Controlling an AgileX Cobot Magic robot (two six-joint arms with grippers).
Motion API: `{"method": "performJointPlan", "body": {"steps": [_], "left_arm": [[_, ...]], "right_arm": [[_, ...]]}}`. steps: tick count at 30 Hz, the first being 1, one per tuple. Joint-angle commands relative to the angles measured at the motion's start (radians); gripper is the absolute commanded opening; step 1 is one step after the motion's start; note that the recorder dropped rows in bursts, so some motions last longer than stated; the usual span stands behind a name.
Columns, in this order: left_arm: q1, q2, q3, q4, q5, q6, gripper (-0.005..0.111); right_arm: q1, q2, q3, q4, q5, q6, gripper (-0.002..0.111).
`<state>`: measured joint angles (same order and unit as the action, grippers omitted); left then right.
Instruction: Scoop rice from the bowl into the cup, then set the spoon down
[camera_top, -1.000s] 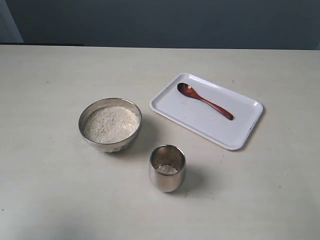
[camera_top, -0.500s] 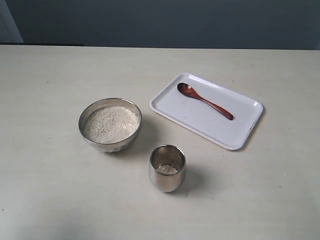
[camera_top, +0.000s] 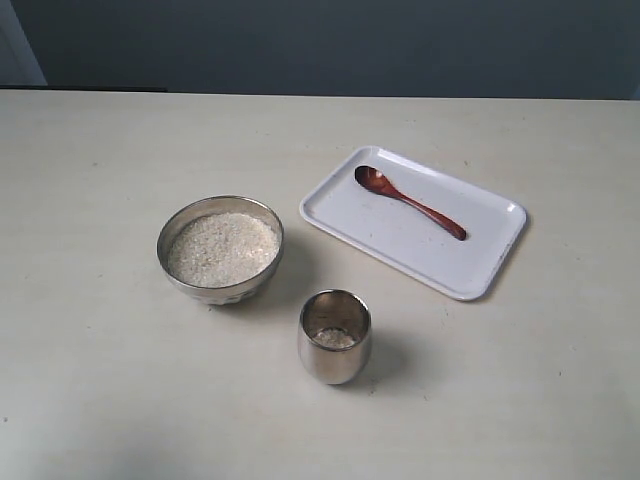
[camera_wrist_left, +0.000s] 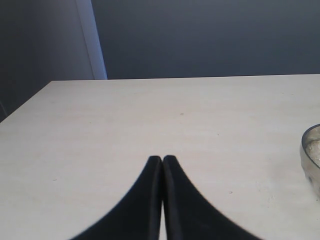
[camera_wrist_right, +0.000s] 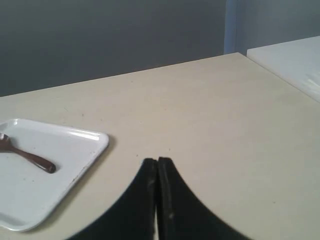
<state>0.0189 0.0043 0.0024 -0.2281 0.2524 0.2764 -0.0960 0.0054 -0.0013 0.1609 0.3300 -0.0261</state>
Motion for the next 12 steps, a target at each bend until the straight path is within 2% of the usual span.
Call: {"method": "performJointPlan", "body": {"steps": [1, 12], "left_arm": [[0.001, -0.004, -0.002, 0.004, -0.014, -0.005, 0.001], [0.001, -0.004, -0.002, -0.002, -0.012, -0.008, 0.001]], "right_arm": [[0.005, -0.005, 0.001, 0.003, -0.002, 0.0, -0.001], [0.005, -0.005, 0.001, 0.003, -0.002, 0.0, -0.001]]}}
